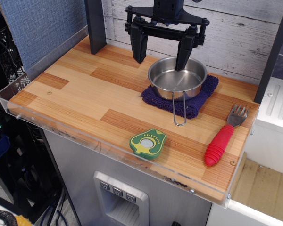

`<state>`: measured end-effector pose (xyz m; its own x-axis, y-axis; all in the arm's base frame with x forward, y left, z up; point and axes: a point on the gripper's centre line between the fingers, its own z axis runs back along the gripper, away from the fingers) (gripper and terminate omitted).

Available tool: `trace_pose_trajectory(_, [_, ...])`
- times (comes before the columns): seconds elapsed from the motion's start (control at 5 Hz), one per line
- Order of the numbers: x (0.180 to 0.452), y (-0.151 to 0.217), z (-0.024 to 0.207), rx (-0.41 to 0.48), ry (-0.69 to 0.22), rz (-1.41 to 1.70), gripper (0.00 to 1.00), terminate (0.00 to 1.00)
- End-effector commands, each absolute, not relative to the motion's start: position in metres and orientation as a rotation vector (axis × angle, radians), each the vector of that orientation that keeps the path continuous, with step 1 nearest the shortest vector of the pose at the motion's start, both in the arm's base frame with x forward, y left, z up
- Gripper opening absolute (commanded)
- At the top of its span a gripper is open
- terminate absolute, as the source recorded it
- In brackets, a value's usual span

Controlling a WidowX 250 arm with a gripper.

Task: Pick green toy and place it on the left side to vessel on the top

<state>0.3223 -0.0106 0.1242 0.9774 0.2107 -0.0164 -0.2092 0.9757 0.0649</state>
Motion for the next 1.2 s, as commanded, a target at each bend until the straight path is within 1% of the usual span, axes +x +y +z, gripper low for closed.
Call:
trace_pose_trajectory(0.0, [0.322,-0.011,0.124,0.063,0.023,0.212,1.00,0.00])
trace_pose_trajectory(0.2, [0.314,-0.023,0.119,0.009,-0.095,0.183,1.00,0.00])
trace_pose_trajectory(0.4, [0.297,-0.037,0.116,-0.005,-0.179,0.039,1.00,0.00])
trace_pose_trajectory(0.6, [0.272,-0.050,0.114,-0.028,-0.182,-0.046,1.00,0.00])
trace_pose_trajectory(0.8, [0.263,-0.049,0.109,-0.057,-0.203,-0.084,1.00,0.00])
trace_pose_trajectory(1.0, [0.264,-0.045,0.096,-0.042,-0.147,-0.087,1.00,0.00])
